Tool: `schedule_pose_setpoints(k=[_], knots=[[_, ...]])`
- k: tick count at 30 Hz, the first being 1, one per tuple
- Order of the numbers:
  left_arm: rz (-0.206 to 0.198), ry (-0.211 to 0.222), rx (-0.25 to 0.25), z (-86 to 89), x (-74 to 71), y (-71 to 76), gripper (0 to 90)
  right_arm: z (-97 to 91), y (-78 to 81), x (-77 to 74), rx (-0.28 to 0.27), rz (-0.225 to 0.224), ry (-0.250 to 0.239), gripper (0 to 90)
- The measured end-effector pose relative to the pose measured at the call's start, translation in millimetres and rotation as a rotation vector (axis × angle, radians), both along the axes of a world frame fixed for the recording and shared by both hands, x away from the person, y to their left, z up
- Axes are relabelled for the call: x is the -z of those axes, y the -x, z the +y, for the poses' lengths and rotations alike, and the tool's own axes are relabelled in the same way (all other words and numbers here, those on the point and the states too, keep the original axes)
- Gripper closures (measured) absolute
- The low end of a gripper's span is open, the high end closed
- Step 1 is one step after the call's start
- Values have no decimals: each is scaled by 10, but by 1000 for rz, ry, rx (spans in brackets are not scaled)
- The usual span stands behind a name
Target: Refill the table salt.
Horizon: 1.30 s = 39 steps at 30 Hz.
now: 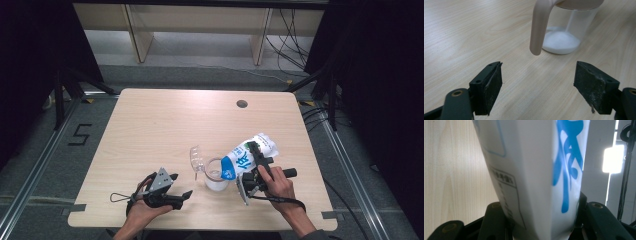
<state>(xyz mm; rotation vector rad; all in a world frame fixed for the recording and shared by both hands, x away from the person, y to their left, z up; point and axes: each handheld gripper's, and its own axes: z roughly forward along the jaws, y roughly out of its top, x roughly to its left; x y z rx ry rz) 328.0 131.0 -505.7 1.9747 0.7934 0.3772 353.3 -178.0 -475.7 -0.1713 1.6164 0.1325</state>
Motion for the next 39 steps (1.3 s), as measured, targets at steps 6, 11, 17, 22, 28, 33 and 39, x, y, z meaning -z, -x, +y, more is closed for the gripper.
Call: schedule_pose_setpoints(k=[6,11,17,22,28,33,39], knots=[[-1,0,0,0,-2,0,221,14,5,-50,-10,-24,68,557],[-2,0,0,0,-2,0,221,4,8,1,9,-2,6,557],[-4,4,1,-4,2,0,221,10,13,-9,11,-7,23,561],[-11,0,8,1,-1,-6,221,15,8,-36,-7,-23,60,564],[-7,18,-1,-9,2,2,221,8,10,-1,12,2,7,568],[-13,-6,2,7,-8,-4,221,15,2,-22,-8,-10,46,570],[-12,-8,2,7,-9,-4,221,16,2,-27,-11,-12,54,573]])
